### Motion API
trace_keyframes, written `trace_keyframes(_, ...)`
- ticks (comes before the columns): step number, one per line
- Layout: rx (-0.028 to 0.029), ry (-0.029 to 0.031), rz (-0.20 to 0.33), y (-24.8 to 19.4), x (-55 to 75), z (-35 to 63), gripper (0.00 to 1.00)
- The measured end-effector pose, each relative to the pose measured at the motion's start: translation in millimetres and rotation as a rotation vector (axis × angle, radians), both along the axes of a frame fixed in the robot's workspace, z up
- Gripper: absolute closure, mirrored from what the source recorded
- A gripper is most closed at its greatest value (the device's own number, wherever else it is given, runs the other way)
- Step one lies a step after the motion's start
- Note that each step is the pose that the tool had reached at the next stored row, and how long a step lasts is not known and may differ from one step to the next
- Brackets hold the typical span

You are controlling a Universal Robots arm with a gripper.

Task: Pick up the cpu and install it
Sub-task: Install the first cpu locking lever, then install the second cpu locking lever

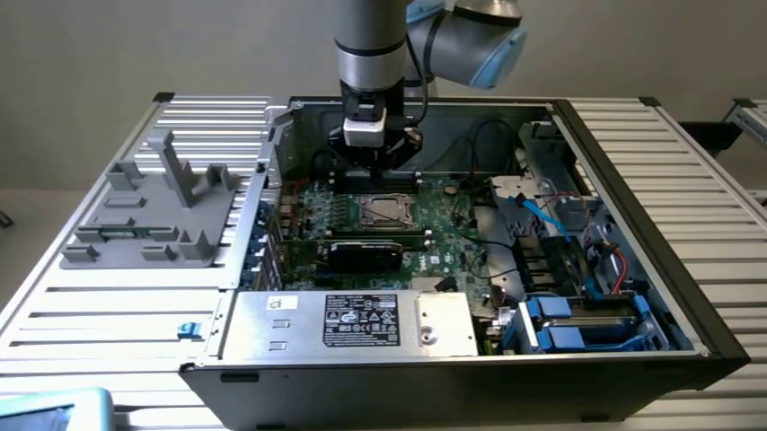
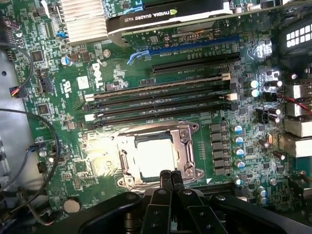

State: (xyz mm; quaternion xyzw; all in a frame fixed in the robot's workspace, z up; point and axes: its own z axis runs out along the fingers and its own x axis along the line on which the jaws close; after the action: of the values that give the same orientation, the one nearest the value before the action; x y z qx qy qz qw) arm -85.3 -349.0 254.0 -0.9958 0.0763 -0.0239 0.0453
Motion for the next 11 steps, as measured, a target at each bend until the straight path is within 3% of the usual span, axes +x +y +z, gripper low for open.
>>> trace_keyframes(11,0.0000,0.0000,0.023,0.0,0.1,0.0,0.89)
